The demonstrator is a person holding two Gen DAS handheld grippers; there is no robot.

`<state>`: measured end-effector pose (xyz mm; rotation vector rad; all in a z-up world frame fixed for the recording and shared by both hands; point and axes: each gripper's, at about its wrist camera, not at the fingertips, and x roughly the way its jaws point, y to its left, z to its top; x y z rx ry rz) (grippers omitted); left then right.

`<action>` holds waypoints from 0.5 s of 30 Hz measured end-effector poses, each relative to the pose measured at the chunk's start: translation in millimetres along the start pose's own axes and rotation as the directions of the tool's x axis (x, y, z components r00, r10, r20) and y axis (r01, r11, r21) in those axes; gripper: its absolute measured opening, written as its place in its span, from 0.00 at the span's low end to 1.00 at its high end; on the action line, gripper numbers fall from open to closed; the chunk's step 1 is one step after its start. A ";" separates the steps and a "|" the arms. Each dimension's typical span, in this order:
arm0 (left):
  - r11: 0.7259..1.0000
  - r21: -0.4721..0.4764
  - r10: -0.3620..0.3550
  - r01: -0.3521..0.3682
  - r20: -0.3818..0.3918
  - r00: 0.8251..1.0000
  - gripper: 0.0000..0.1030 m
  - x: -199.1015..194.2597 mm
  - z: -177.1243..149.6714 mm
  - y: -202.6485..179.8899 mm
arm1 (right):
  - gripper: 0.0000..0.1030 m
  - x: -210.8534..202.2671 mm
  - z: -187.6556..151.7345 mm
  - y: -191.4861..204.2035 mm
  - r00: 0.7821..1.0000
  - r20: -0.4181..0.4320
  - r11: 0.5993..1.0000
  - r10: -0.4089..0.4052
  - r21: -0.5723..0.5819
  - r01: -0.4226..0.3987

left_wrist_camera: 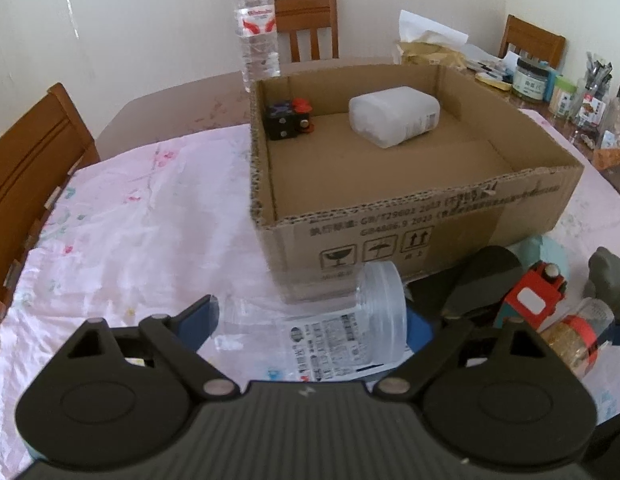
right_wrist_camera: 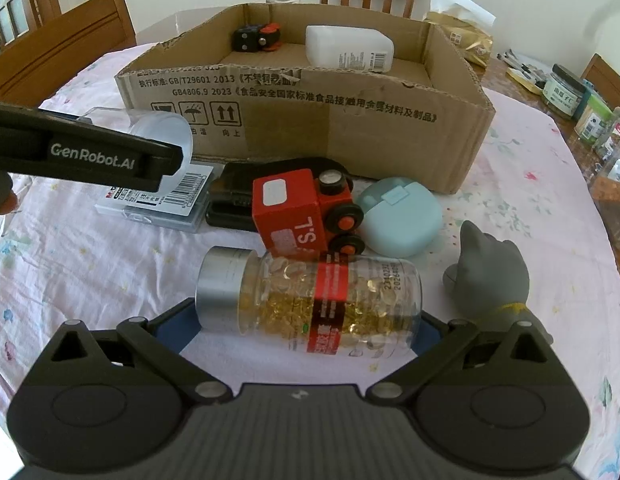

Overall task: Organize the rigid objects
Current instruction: 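Close left tool on clear jar while right tool grasps gold capsule bottle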

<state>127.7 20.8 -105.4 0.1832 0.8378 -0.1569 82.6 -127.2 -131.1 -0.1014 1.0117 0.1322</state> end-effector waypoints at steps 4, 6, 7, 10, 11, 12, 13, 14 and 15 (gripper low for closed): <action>1.000 0.003 0.017 -0.017 -0.006 1.000 0.90 -7.9 -5.5 7.9 | 1.00 -0.2 0.1 -0.2 1.000 -0.001 1.000 -0.001 0.002 0.001; 1.000 -0.004 0.017 -0.018 -0.022 1.000 0.90 -13.5 -11.4 14.8 | 1.00 -0.6 0.7 -0.3 1.000 -0.005 1.000 -0.004 0.007 0.004; 1.000 -0.007 0.018 -0.018 -0.029 0.999 0.90 -16.2 -14.5 17.4 | 1.00 -0.3 1.2 -0.2 1.000 -0.008 1.000 -0.005 0.008 0.005; 1.000 -0.009 0.019 -0.020 -0.054 0.998 0.90 -25.7 -26.7 24.7 | 1.00 -0.6 3.2 -0.3 1.000 -0.023 1.000 -0.008 0.021 0.008; 1.000 -0.012 0.020 -0.021 -0.062 0.998 0.90 -28.1 -30.8 26.4 | 1.00 -1.3 3.4 -0.7 1.000 -0.021 1.000 -0.006 0.029 0.006; 1.000 -0.011 0.019 -0.020 -0.071 0.997 0.90 -30.5 -35.7 28.2 | 1.00 -2.9 3.5 -1.0 1.000 -0.014 0.999 -0.007 0.038 0.007; 1.000 -0.011 0.018 -0.019 -0.078 0.997 0.90 -31.6 -39.6 29.4 | 1.00 -5.2 3.9 -1.0 1.000 -0.005 0.999 -0.007 0.046 0.007; 1.000 -0.011 0.015 -0.016 -0.086 0.996 0.90 -32.0 -43.1 30.0 | 1.00 -7.3 5.0 -0.8 1.000 0.002 0.999 -0.004 0.052 0.004; 1.000 -0.009 0.013 -0.014 -0.096 0.995 0.90 -31.4 -46.7 30.2 | 1.00 -8.6 6.2 0.0 1.000 0.005 0.998 -0.003 0.055 0.002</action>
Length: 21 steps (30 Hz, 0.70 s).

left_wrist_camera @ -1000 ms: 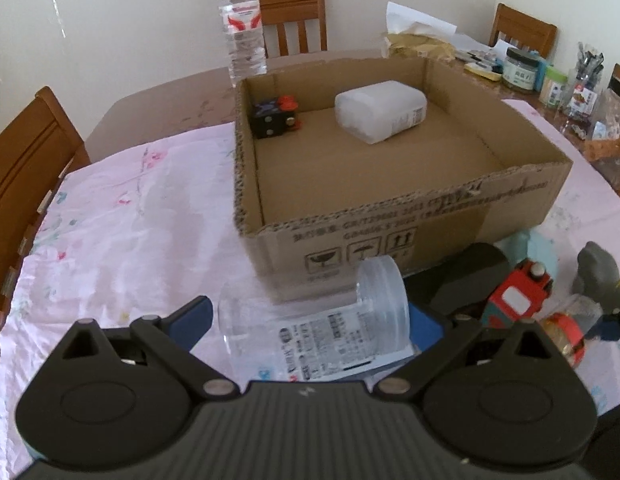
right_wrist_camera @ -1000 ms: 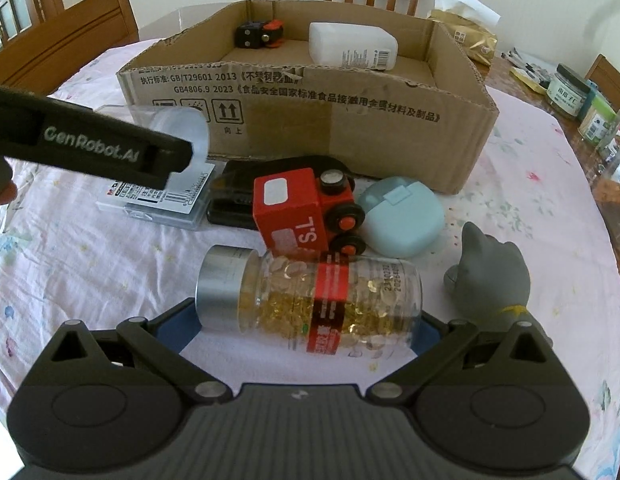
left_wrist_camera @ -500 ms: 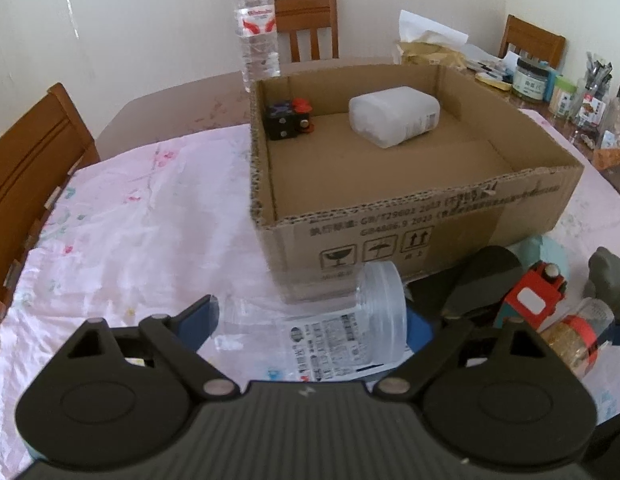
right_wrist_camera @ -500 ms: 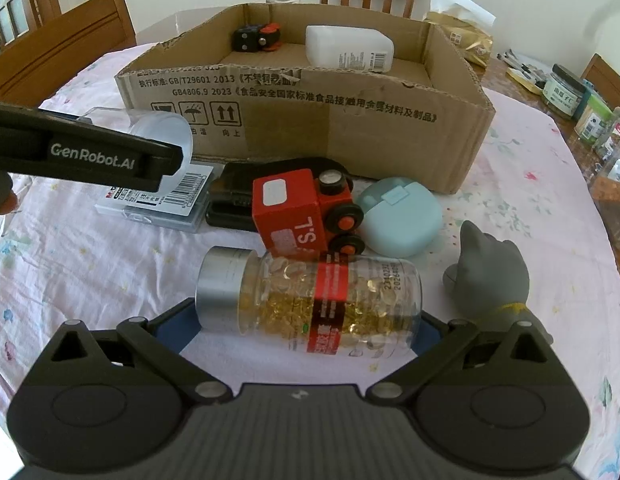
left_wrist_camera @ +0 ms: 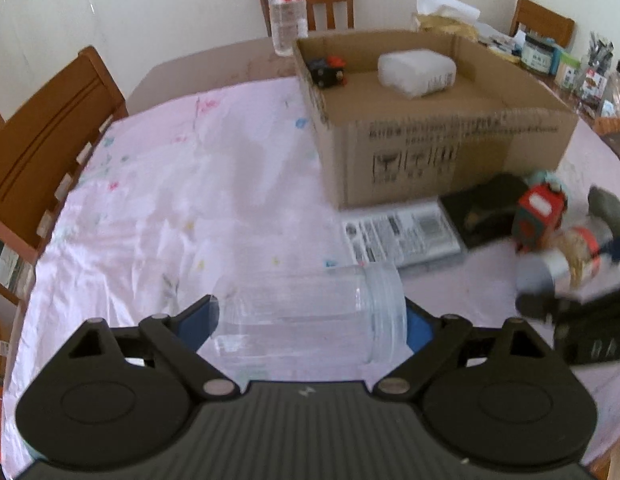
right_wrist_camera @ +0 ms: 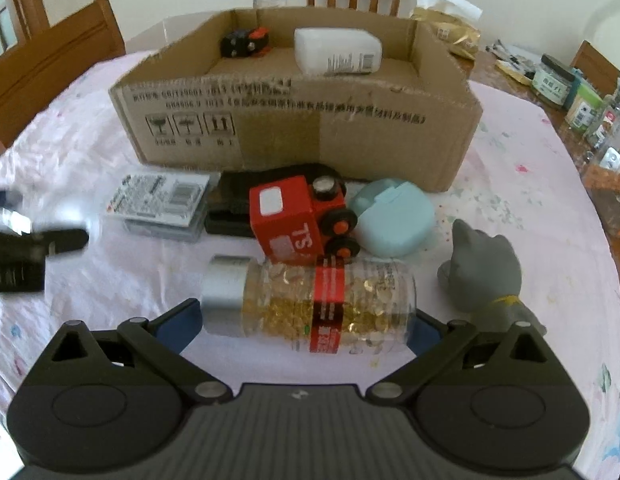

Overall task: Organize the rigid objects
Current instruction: 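Close left tool on clear jar while right tool grasps gold capsule bottle, then carry clear jar toward box while right tool drops capsule bottle into box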

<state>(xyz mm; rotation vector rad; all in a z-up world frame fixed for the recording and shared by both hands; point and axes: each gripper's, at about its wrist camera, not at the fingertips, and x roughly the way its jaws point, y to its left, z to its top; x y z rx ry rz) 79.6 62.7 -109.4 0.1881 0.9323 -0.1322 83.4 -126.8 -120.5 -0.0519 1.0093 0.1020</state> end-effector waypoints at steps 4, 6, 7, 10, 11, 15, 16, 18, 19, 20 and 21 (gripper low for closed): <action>1.000 0.006 0.005 -0.005 -0.007 1.000 0.91 2.5 -4.7 -2.0 | 1.00 -1.8 2.7 2.7 1.000 0.010 1.000 -0.022 0.002 0.022; 1.000 0.006 0.005 -0.005 -0.014 1.000 0.91 3.4 -5.2 -2.4 | 1.00 -2.1 3.0 2.9 0.999 0.011 0.999 -0.033 0.007 0.033; 1.000 0.005 0.003 -0.003 -0.018 1.000 0.91 3.5 -5.4 -2.6 | 1.00 -2.7 3.3 3.0 0.999 0.013 0.999 -0.034 0.011 0.034; 1.000 0.007 -0.002 0.002 -0.018 1.000 0.91 1.8 -6.1 -1.8 | 1.00 -4.2 3.6 3.3 0.999 0.014 0.999 -0.041 0.022 0.041; 1.000 0.007 -0.003 0.003 -0.020 1.000 0.91 1.5 -6.5 -1.3 | 1.00 -4.4 4.0 3.8 0.999 0.013 0.999 -0.046 0.025 0.045; 1.000 0.000 -0.015 0.015 -0.031 0.999 0.91 -0.9 -5.8 0.6 | 1.00 -4.2 4.5 4.4 0.998 0.011 0.998 -0.056 0.036 0.055; 1.000 -0.001 -0.017 0.017 -0.032 0.999 0.91 -1.7 -5.5 1.0 | 1.00 -4.0 4.5 4.5 0.998 0.010 0.998 -0.058 0.038 0.057; 1.000 -0.008 -0.022 0.022 -0.027 0.999 0.91 -3.2 -4.4 1.6 | 1.00 -3.3 4.9 5.4 0.998 0.008 0.997 -0.064 0.037 0.064; 1.000 -0.011 -0.023 0.023 -0.024 0.999 0.91 -3.5 -3.6 1.8 | 1.00 -2.8 4.9 5.7 0.998 0.008 0.997 -0.066 0.037 0.066; 1.000 -0.012 -0.023 0.023 -0.024 0.999 0.91 -3.0 -2.7 1.5 | 1.00 -2.3 4.9 5.9 0.998 0.007 0.997 -0.069 0.038 0.069; 1.000 -0.012 -0.021 0.020 -0.026 0.999 0.91 -2.1 -1.7 1.3 | 1.00 -1.4 4.8 6.2 0.997 0.005 0.997 -0.072 0.039 0.072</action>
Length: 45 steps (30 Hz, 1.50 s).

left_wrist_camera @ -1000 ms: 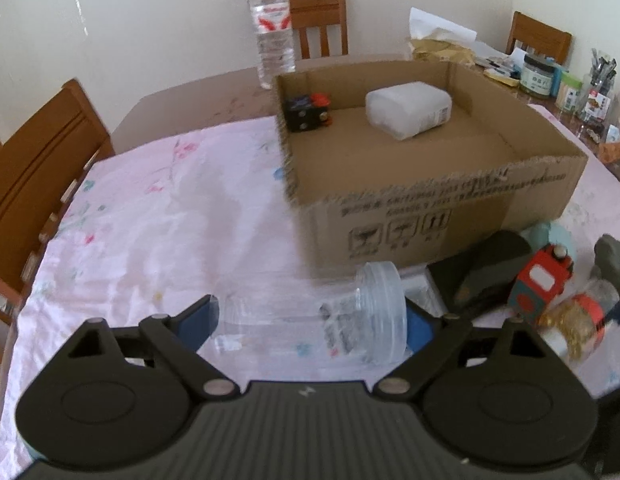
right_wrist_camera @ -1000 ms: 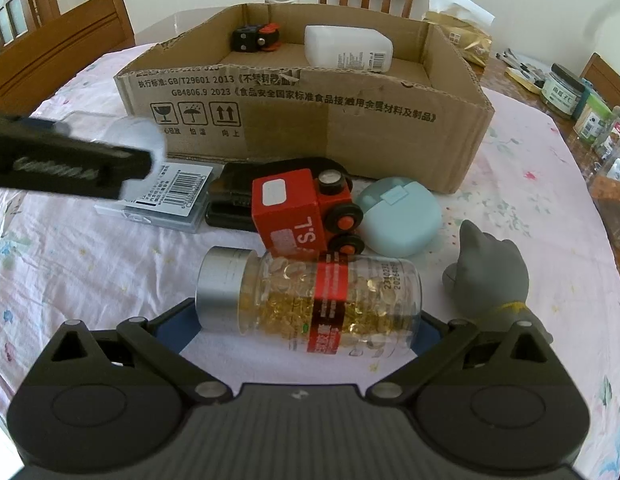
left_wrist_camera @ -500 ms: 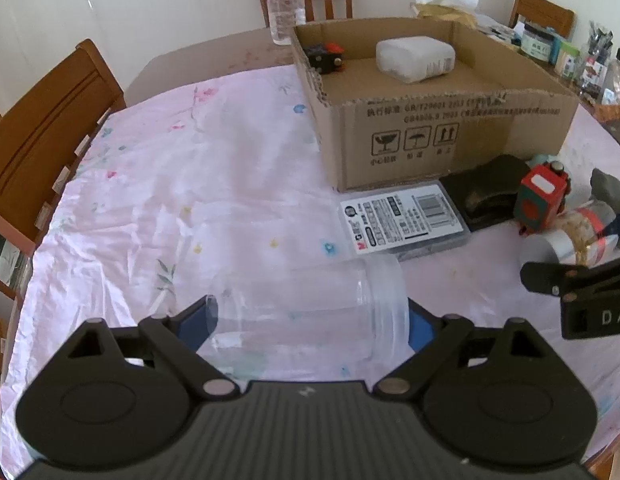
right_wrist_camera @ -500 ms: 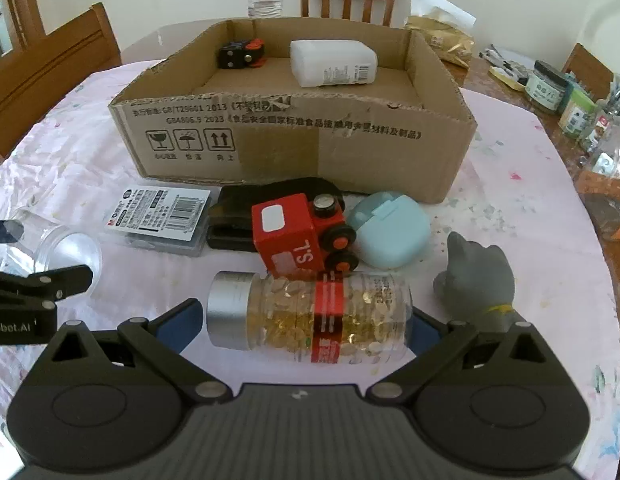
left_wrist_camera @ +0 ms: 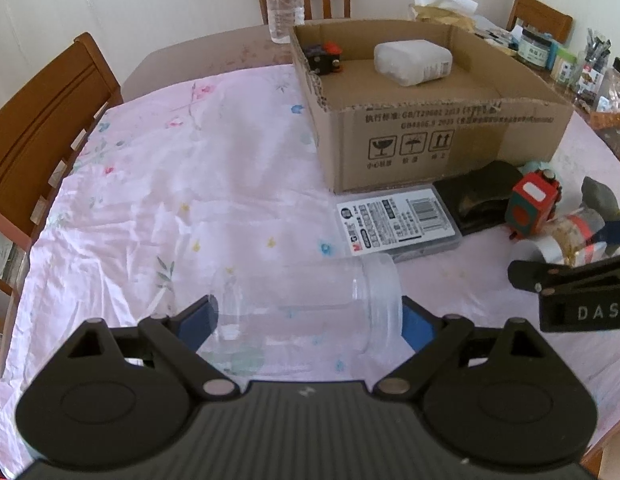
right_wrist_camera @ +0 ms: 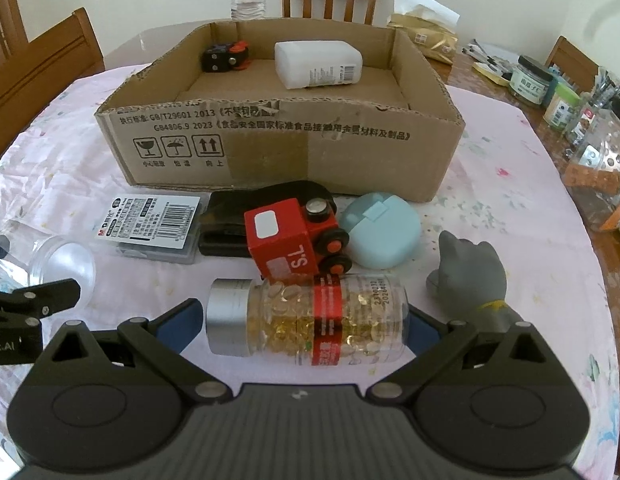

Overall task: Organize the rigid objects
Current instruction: 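Carry clear jar toward box while right tool drops capsule bottle into box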

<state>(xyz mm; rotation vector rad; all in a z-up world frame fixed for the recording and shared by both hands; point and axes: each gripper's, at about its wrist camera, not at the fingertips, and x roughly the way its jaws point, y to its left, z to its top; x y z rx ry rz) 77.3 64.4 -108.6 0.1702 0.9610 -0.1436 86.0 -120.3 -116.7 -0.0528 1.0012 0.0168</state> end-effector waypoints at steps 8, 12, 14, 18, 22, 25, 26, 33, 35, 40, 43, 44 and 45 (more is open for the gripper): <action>1.000 -0.016 -0.011 0.011 -0.004 1.000 0.88 1.3 6.1 3.5 | 0.93 -0.2 2.0 -2.2 1.000 -0.017 1.000 0.005 -0.007 -0.005; 1.000 0.024 0.015 -0.015 -0.009 1.000 0.88 -2.1 10.9 1.3 | 0.93 -4.5 3.9 -3.1 1.000 -0.025 1.000 0.014 -0.027 -0.014; 0.999 0.044 0.015 -0.015 -0.010 1.000 0.88 -6.8 14.4 0.0 | 0.93 -8.7 4.6 -3.4 0.999 -0.030 0.999 0.026 -0.040 -0.027; 0.998 0.068 0.006 -0.005 -0.015 1.000 0.88 -18.3 24.0 -0.6 | 0.93 -21.3 5.9 -5.0 0.999 -0.025 0.996 0.048 -0.072 -0.050; 0.997 0.071 -0.021 0.022 -0.022 1.000 0.88 -29.7 36.5 0.4 | 0.93 -37.0 12.0 -10.0 0.998 -0.007 0.993 0.061 -0.098 -0.061; 0.997 0.073 -0.033 0.035 -0.020 0.999 0.88 -37.6 46.5 -0.4 | 0.93 -47.1 20.4 -16.4 0.997 0.013 0.992 0.073 -0.105 -0.071; 0.997 0.072 -0.037 0.038 -0.015 0.999 0.88 -40.0 50.0 -0.7 | 0.93 -50.4 24.4 -19.0 0.997 0.022 0.992 0.072 -0.109 -0.069; 0.997 0.063 -0.038 0.036 0.026 0.999 0.88 -50.5 79.3 0.6 | 0.93 -70.2 64.4 -33.1 0.992 0.108 0.990 0.066 -0.132 -0.052; 0.998 0.064 -0.032 0.029 0.047 0.998 0.88 -54.2 88.1 1.8 | 0.93 -75.7 79.5 -36.5 0.987 0.139 0.989 0.075 -0.140 -0.055; 0.998 0.066 -0.018 0.011 0.101 0.995 0.88 -64.2 107.7 4.4 | 0.93 -80.0 115.2 -39.0 0.976 0.203 0.984 0.080 -0.170 -0.045; 0.998 0.067 -0.003 -0.006 0.125 0.992 0.88 -66.5 117.8 4.3 | 0.93 -71.3 133.9 -41.0 0.973 0.213 0.984 0.089 -0.168 -0.053; 0.998 0.068 0.003 -0.012 0.131 0.991 0.88 -66.5 120.4 4.2 | 0.93 -66.7 139.0 -41.3 0.973 0.214 0.985 0.090 -0.166 -0.055; 0.998 0.069 0.007 -0.016 0.136 0.991 0.88 -66.2 123.2 3.6 | 0.93 -61.7 143.1 -41.2 0.973 0.212 0.984 0.091 -0.167 -0.056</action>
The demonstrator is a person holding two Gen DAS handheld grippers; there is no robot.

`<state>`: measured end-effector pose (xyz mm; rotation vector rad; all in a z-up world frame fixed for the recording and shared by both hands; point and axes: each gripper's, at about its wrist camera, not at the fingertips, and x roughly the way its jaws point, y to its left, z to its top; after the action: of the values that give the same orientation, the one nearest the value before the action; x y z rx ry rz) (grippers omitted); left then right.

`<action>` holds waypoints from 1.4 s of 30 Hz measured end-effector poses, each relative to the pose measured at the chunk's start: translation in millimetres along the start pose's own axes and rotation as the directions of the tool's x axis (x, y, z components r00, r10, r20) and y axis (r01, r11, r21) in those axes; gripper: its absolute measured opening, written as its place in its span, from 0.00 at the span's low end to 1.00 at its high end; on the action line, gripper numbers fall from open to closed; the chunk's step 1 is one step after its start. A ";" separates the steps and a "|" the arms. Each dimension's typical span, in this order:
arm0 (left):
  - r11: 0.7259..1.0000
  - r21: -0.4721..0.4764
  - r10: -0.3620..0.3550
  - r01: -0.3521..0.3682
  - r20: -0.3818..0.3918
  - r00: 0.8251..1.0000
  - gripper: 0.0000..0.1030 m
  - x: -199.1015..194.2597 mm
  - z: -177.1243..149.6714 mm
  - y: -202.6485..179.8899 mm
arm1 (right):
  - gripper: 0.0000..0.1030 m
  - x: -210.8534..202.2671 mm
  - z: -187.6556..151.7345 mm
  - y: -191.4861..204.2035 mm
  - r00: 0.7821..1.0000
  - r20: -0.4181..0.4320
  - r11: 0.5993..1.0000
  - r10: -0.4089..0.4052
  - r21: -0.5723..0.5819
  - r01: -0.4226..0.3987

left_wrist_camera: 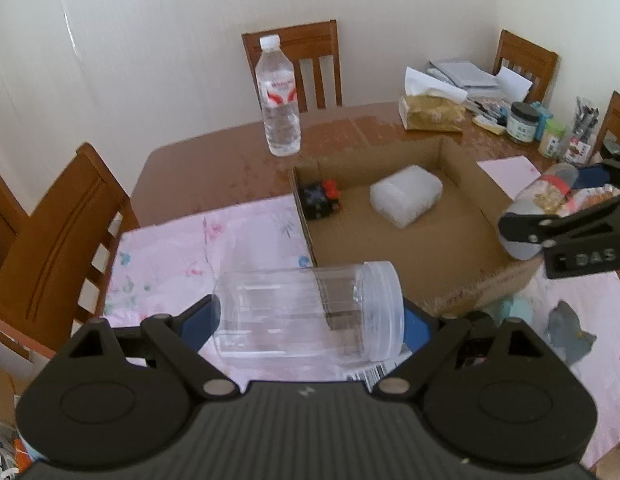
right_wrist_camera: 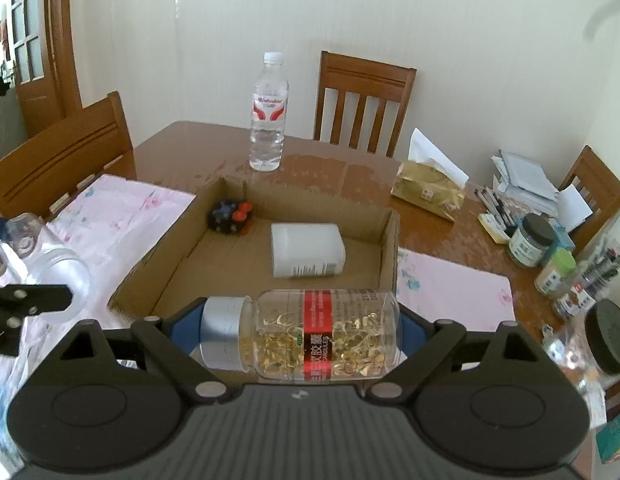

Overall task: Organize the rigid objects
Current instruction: 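Carry clear jar toward box while right tool drops capsule bottle into box, then lower clear jar into cardboard box and open left tool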

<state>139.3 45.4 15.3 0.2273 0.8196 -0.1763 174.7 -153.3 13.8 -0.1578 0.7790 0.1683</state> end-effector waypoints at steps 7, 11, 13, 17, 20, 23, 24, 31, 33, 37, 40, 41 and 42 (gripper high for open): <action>1.000 0.005 0.021 -0.021 0.005 1.000 0.88 11.0 16.3 -5.1 | 0.99 36.6 -0.1 -0.2 0.999 -0.049 1.000 -0.004 -0.007 0.004; 1.000 0.011 0.021 -0.021 0.003 1.000 0.88 20.0 24.9 -8.7 | 1.00 32.7 -10.5 -0.9 0.998 -0.056 1.000 0.018 0.010 -0.018; 1.000 0.015 0.021 -0.021 -0.001 1.000 0.88 25.4 29.6 -10.5 | 1.00 29.5 -16.0 -2.4 0.998 -0.064 1.000 0.006 0.024 -0.005; 1.000 0.024 0.009 -0.009 -0.006 1.000 0.88 38.8 41.0 -15.9 | 1.00 20.5 -27.6 -8.8 0.998 -0.068 0.997 0.003 0.078 0.002; 1.000 0.029 -0.006 0.006 -0.011 1.000 0.88 51.0 51.7 -21.5 | 1.00 13.8 -35.1 -14.0 0.997 -0.071 0.993 -0.005 0.116 0.013; 0.999 0.035 -0.020 0.020 -0.014 1.000 0.88 65.0 62.1 -27.6 | 1.00 9.6 -40.7 -20.2 0.997 -0.073 0.989 -0.022 0.145 0.032; 0.999 0.035 -0.022 0.023 -0.020 1.000 0.88 71.5 66.1 -29.7 | 1.00 8.9 -41.9 -21.8 0.997 -0.072 0.988 -0.028 0.151 0.039; 0.999 0.022 -0.030 0.031 -0.041 0.999 0.92 102.7 80.7 -38.2 | 1.00 10.4 -52.4 -37.5 0.992 -0.101 0.978 -0.072 0.189 0.090; 0.999 0.003 -0.034 0.034 -0.048 0.998 0.95 107.0 82.1 -36.3 | 1.00 12.2 -54.6 -41.6 0.991 -0.109 0.975 -0.078 0.200 0.098; 0.999 -0.003 -0.047 0.047 -0.043 0.998 0.95 104.3 80.7 -32.0 | 1.00 16.8 -57.1 -47.6 0.988 -0.125 0.970 -0.085 0.216 0.111; 0.999 0.000 -0.037 0.037 -0.036 0.999 0.95 95.5 79.6 -29.2 | 1.00 17.6 -56.8 -50.2 0.987 -0.137 0.968 -0.083 0.226 0.113; 0.999 -0.002 -0.036 0.036 -0.031 0.999 0.95 92.0 78.8 -28.1 | 1.00 17.0 -56.6 -50.5 0.987 -0.141 0.967 -0.080 0.230 0.111; 0.999 -0.006 -0.035 0.035 -0.027 0.999 0.95 87.9 77.6 -27.0 | 1.00 15.5 -56.4 -50.3 0.987 -0.142 0.966 -0.078 0.233 0.110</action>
<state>246.0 -7.2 -2.0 0.2107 0.8517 -0.2043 157.5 -212.4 -32.8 0.0247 0.9146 -0.0280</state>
